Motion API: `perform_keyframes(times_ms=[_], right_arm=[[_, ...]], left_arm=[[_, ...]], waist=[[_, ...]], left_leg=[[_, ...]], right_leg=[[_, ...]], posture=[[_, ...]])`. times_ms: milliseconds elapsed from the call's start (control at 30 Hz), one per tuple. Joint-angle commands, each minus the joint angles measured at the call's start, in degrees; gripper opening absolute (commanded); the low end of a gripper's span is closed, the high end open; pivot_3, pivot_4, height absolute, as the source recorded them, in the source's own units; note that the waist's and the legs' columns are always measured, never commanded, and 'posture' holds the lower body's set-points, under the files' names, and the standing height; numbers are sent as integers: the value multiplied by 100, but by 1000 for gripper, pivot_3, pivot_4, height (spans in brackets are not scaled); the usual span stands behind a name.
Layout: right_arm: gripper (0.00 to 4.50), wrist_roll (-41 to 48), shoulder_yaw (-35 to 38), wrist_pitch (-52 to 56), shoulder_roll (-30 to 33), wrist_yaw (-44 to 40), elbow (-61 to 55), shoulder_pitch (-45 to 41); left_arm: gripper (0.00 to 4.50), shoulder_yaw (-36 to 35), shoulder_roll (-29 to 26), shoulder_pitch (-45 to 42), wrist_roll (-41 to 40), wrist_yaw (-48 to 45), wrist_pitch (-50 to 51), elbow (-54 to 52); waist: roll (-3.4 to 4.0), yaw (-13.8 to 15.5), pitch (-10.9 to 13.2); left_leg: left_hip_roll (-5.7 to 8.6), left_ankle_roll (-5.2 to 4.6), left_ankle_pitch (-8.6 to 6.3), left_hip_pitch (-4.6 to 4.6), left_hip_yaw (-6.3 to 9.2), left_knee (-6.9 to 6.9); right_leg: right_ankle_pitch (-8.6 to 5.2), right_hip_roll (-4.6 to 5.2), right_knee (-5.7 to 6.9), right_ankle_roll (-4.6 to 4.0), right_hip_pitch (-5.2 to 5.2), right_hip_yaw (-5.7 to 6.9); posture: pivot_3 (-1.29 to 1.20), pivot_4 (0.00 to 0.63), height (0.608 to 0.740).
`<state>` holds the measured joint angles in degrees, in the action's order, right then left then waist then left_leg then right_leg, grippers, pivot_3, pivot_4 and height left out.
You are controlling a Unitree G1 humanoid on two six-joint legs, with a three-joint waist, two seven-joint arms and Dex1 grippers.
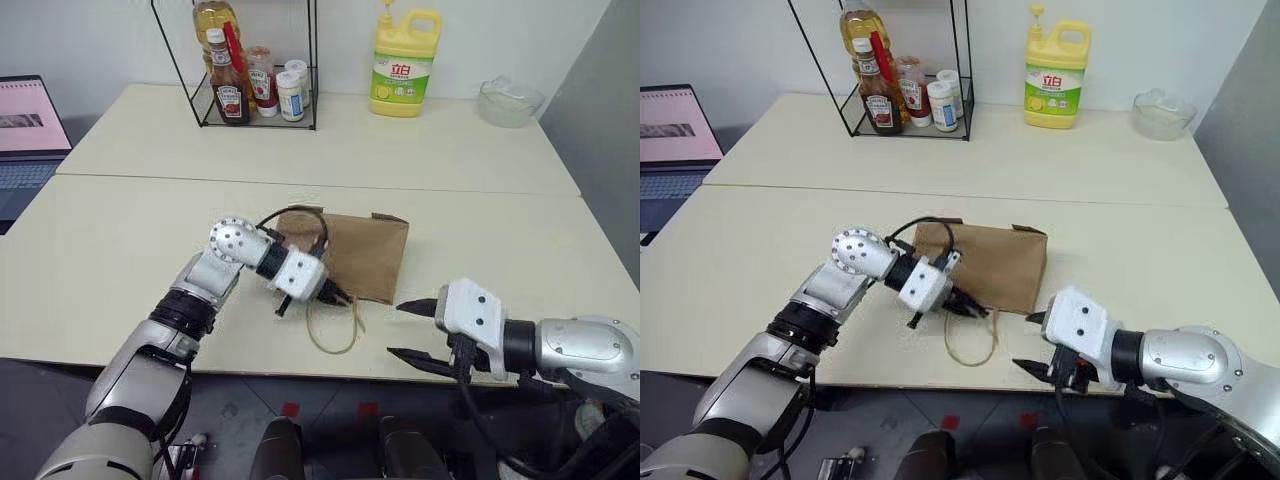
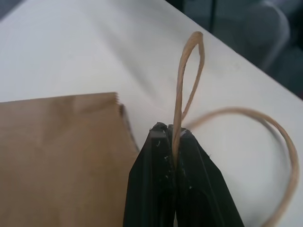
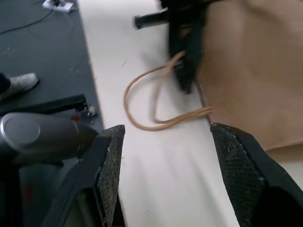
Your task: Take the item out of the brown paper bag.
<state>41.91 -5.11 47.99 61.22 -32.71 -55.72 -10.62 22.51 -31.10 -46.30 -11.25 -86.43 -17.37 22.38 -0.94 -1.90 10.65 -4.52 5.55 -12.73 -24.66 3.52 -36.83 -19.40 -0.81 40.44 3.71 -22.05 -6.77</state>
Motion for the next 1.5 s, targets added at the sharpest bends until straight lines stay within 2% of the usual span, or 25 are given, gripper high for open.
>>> perform_keyframes(times_ms=[33,133,233,400,633,933,1033,1267,1500], right_arm=[[3030,-878,-410,-768,278,-634,-263,-43],[3030,-1637,-891,-1390,321,-1008,-120,-70],[3030,-2868,-1644,-2289,173,-1269,276,-238],[3030,-4294,-2374,-3373,-514,-1371,1120,-709],[3030,-5331,-2851,-4287,-1256,-1684,2210,-1047],[3030,-6013,-2993,-4602,-2041,-1901,3124,-1312],[2468,-6046,-2952,-4546,-2210,-1997,3275,-1315],[19,-6199,-2901,-4535,-2302,-2174,3374,-1230],[19,-6161,-2857,-4388,-2190,-2435,3334,-1037]], left_arm=[[22,-389,79,-172,-308,320,1038,-382],[22,-527,96,-142,-294,470,1365,-479],[22,-595,102,-7,-263,515,1465,-570],[22,-624,105,100,-204,505,1418,-579],[22,-677,164,99,-207,564,1430,-516],[22,-713,182,73,-189,653,1356,-413],[0,-732,189,44,-180,673,1347,-367],[0,-777,227,18,-169,748,1451,-378],[0,-1120,550,-474,-385,1393,2422,-188]], waist=[[0,1,0],[0,2,0],[0,2,0],[0,-7,0],[0,4,0],[0,4,0],[0,3,0],[0,3,0],[-1,18,0]], left_leg=[[0,0,0,0,1,-1],[-1,0,0,0,3,-1],[-1,1,0,1,3,-5],[0,2,1,3,1,-8],[2,2,1,3,2,-11],[2,3,2,6,2,-12],[2,3,2,7,2,-12],[2,3,2,8,2,-12],[4,2,1,8,2,-14]], right_leg=[[0,0,0,0,0,1],[0,-1,0,0,0,2],[0,-1,1,0,0,2],[0,-1,9,0,-2,0],[0,1,14,-1,-1,2],[0,1,21,-1,-1,1],[0,1,25,-1,-1,2],[0,1,29,-2,-1,1],[0,2,30,-1,-1,1]], posture=[[0,150,740],[0,150,740],[0,150,740],[0,150,740],[0,150,740],[0,150,740],[0,150,740],[0,150,740],[0,150,740]])
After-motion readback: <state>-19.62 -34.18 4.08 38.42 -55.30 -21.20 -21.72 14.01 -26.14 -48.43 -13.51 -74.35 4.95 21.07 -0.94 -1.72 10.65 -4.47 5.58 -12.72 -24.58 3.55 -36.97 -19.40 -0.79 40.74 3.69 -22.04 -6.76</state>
